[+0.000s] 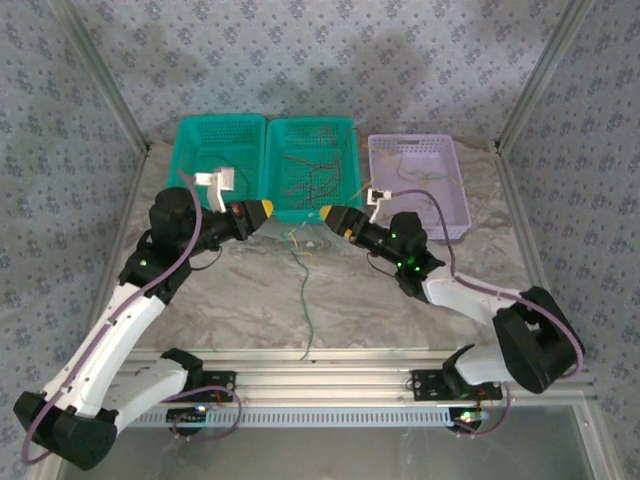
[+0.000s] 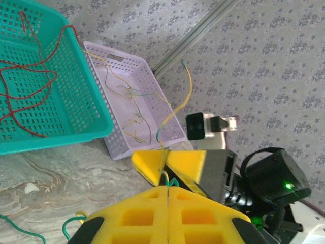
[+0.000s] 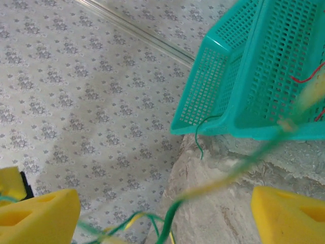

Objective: Untangle the cables

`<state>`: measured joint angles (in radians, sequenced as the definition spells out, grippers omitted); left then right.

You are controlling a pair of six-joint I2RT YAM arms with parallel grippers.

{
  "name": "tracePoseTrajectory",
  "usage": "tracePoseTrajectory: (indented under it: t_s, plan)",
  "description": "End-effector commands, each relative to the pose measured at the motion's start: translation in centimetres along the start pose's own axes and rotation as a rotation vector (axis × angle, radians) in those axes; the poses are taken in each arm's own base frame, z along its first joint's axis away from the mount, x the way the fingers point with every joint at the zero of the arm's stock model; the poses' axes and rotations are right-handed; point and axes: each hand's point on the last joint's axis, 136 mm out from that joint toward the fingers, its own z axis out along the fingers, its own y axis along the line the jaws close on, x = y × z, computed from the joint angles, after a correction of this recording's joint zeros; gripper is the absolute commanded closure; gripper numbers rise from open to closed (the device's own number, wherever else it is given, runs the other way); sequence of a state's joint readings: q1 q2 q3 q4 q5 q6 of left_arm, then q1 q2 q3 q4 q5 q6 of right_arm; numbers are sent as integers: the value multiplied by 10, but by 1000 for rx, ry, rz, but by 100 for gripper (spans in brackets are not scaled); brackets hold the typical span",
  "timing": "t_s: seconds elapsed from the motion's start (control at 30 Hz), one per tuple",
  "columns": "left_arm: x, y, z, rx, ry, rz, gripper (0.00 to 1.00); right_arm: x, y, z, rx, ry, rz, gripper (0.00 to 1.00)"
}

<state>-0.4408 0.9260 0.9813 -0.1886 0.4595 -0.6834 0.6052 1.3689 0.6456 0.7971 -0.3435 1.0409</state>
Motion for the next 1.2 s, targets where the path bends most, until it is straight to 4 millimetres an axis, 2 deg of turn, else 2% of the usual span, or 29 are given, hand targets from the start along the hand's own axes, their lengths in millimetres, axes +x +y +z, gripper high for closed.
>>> tracePoseTrajectory:
  t_s: [0.0,0.1,0.2,0.4,0.5,0.53,0.63,0.7,0.87,1.0,1.17]
  plan:
    - [-6,-15,-5,52,-32,17,100,-25,40,6,-120,-92,-4,12]
    - [-3,-14,-4,56,-22,13,100,-31,45,7,-121,-124,-34,12]
    - [0,-13,-4,55,-22,8,100,-33,48,11,-125,-121,-43,22]
    - [1,-11,-4,52,-22,8,100,-31,39,15,-113,-119,-17,66]
    - [1,-12,-6,47,-21,18,100,-36,37,12,-109,-119,-26,95]
    - [1,-12,-8,41,-21,25,100,-39,32,10,-85,-127,-21,100]
    - [1,-13,-15,17,-20,55,100,-50,17,-3,28,-155,-44,100]
    - [2,-11,-21,-6,-11,74,100,-58,3,-18,141,-190,-79,100]
    - [3,-6,-40,-52,-17,102,100,-83,-24,-68,369,-302,-169,100]
    - [1,-1,-56,-80,-25,111,100,-99,-45,-104,502,-369,-169,100]
    - [4,3,-67,-109,-15,132,100,-116,-57,-138,595,-454,-167,100]
